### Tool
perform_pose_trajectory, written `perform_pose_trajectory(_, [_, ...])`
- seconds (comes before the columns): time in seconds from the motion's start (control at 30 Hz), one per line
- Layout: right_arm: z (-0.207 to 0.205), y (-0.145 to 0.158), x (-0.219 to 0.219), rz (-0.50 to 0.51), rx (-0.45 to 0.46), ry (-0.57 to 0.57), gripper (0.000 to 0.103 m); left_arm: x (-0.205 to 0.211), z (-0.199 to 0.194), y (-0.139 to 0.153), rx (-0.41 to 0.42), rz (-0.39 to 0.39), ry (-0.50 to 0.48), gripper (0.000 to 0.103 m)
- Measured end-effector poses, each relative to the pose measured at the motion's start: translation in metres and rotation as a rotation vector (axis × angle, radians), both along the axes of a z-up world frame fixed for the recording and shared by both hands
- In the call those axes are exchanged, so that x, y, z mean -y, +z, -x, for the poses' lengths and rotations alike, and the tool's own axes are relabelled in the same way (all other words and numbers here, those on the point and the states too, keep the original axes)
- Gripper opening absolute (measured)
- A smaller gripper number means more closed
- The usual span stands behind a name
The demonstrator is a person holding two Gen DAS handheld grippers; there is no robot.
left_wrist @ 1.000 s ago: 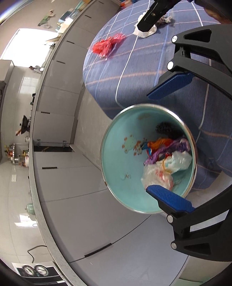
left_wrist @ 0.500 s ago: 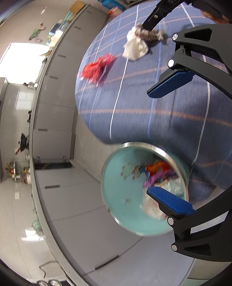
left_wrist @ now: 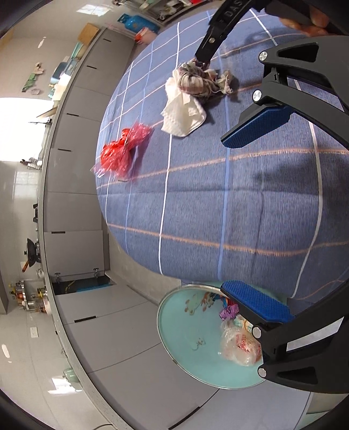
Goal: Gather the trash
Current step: 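Move both tools back toward the white cloth and checkered rag, then grasp the checkered rag with the right tool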
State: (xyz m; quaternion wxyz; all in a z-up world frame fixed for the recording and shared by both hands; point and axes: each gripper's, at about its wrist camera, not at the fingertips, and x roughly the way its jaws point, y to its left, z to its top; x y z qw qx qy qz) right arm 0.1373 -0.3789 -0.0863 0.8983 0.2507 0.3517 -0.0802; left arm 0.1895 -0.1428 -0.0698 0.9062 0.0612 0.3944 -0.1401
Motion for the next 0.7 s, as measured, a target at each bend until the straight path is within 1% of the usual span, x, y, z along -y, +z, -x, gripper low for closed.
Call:
perform_pose_trajectory(0.03, [-0.005, -0.001, 0.0, -0.012, -0.006, 0.008, 0.065, 0.002, 0.0, 0.0, -0.001, -0.002, -0.003, 0.097])
perform_pose_trajectory(0.07, [-0.009, -0.001, 0.0, -0.019, -0.01, 0.015, 0.07, 0.004, 0.001, -0.001, -0.002, -0.003, -0.004, 0.097])
perform_pose_trajectory(0.1, [-0.016, -0.003, -0.001, -0.032, -0.018, 0.028, 0.07, 0.005, 0.001, -0.001, -0.003, -0.005, -0.004, 0.097])
perform_pose_trajectory(0.2, [-0.031, -0.01, -0.002, -0.074, -0.045, 0.057, 0.071, 0.004, 0.001, 0.0, -0.001, -0.01, -0.004, 0.097])
perform_pose_trajectory(0.27, [-0.036, -0.012, -0.004, -0.075, -0.063, 0.065, 0.071, 0.004, 0.0, 0.001, -0.001, -0.009, -0.001, 0.097])
perform_pose_trajectory(0.33, [-0.038, -0.011, -0.005, -0.074, -0.059, 0.072, 0.068, 0.004, -0.001, 0.002, 0.001, -0.006, 0.0, 0.097])
perform_pose_trajectory(0.4, [-0.037, -0.01, -0.004, -0.079, -0.05, 0.088, 0.052, 0.006, -0.003, 0.002, 0.003, -0.008, -0.001, 0.097])
perform_pose_trajectory(0.43, [-0.036, -0.01, -0.004, -0.075, -0.045, 0.092, 0.049, 0.008, -0.003, 0.002, 0.003, -0.007, -0.003, 0.097])
perform_pose_trajectory(0.47, [-0.034, -0.009, -0.003, -0.073, -0.038, 0.1, 0.041, 0.01, -0.004, 0.002, 0.002, -0.005, -0.006, 0.097])
perform_pose_trajectory(0.5, [-0.032, -0.007, -0.002, -0.072, -0.033, 0.106, 0.036, 0.013, -0.005, 0.002, 0.0, -0.004, -0.011, 0.096])
perform_pose_trajectory(0.6, [-0.023, -0.002, 0.002, -0.064, -0.018, 0.107, 0.031, 0.022, -0.007, 0.002, 0.001, -0.001, -0.031, 0.096])
perform_pose_trajectory(0.7, [-0.01, 0.007, 0.014, -0.048, 0.006, 0.073, 0.03, 0.034, -0.008, 0.006, 0.016, 0.006, -0.058, 0.096])
